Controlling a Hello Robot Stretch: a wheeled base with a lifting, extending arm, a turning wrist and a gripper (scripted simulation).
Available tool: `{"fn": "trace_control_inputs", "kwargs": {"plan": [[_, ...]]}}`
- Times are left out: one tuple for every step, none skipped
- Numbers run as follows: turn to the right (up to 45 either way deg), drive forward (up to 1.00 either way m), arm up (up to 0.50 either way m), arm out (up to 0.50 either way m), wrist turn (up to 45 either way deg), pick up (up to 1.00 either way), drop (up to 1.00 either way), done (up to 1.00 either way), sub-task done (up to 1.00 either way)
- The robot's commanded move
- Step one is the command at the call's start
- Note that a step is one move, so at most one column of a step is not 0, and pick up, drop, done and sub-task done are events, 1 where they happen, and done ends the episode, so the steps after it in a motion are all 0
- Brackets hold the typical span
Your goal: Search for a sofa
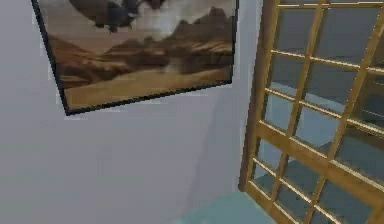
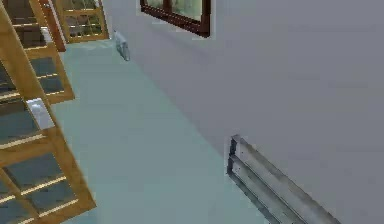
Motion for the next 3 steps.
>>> {"fn": "trace_control_inputs", "kwargs": {"plan": [[45.0,0.00,0.00,0.00,0.0,0.00,0.00,0.00,0.00],[33.0,0.00,0.00,0.00,0.0,0.00,0.00,0.00,0.00],[0.0,0.90,0.00,0.00,0.0,0.00,0.00,0.00,0.00]]}}
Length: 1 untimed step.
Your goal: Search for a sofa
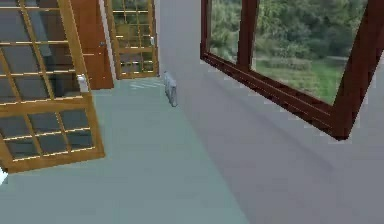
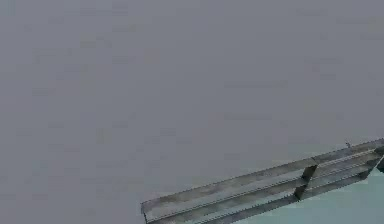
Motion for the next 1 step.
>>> {"fn": "trace_control_inputs", "kwargs": {"plan": [[-15.0,0.00,0.00,0.00,0.0,0.00,0.00,0.00,0.00]]}}
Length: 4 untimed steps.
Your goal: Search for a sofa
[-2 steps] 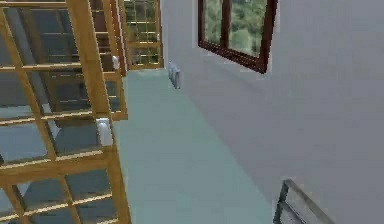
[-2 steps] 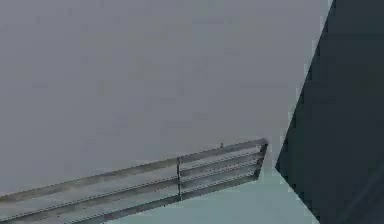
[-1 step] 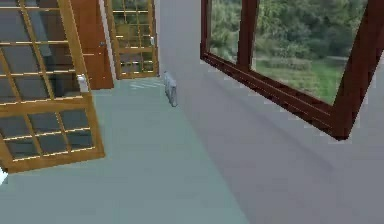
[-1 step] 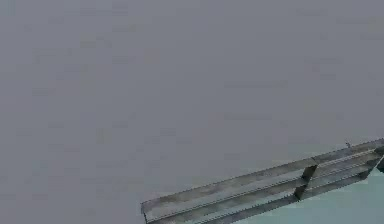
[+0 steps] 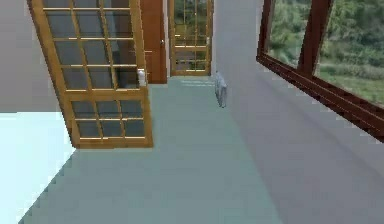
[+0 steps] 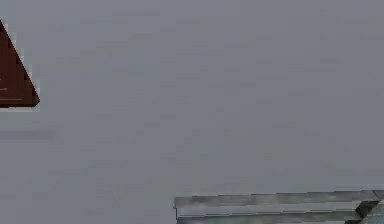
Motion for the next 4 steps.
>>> {"fn": "trace_control_inputs", "kwargs": {"plan": [[0.0,1.00,0.00,0.00,0.0,0.00,0.00,0.00,0.00],[0.0,1.00,0.00,0.00,0.0,0.00,0.00,0.00,0.00],[-9.0,0.00,0.00,0.00,0.0,0.00,0.00,0.00,0.00],[0.0,0.25,0.00,0.00,0.0,0.00,0.00,0.00,0.00]]}}
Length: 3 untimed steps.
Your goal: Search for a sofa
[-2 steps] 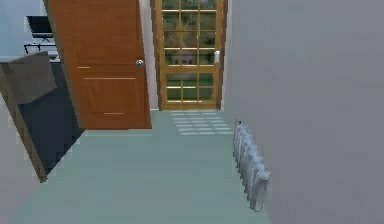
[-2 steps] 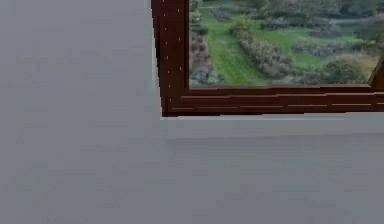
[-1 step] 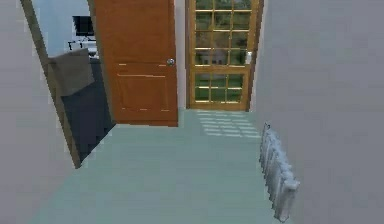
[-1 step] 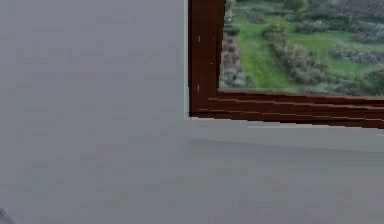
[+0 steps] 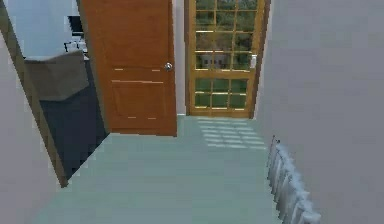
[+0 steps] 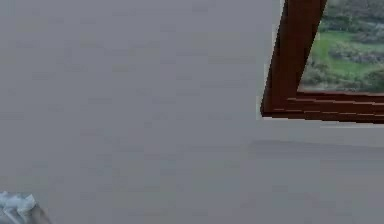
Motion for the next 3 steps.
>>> {"fn": "trace_control_inputs", "kwargs": {"plan": [[-18.0,0.00,0.00,0.00,0.0,0.00,0.00,0.00,0.00],[0.0,1.00,0.00,0.00,0.0,0.00,0.00,0.00,0.00],[-3.0,0.00,0.00,0.00,0.0,0.00,0.00,0.00,0.00]]}}
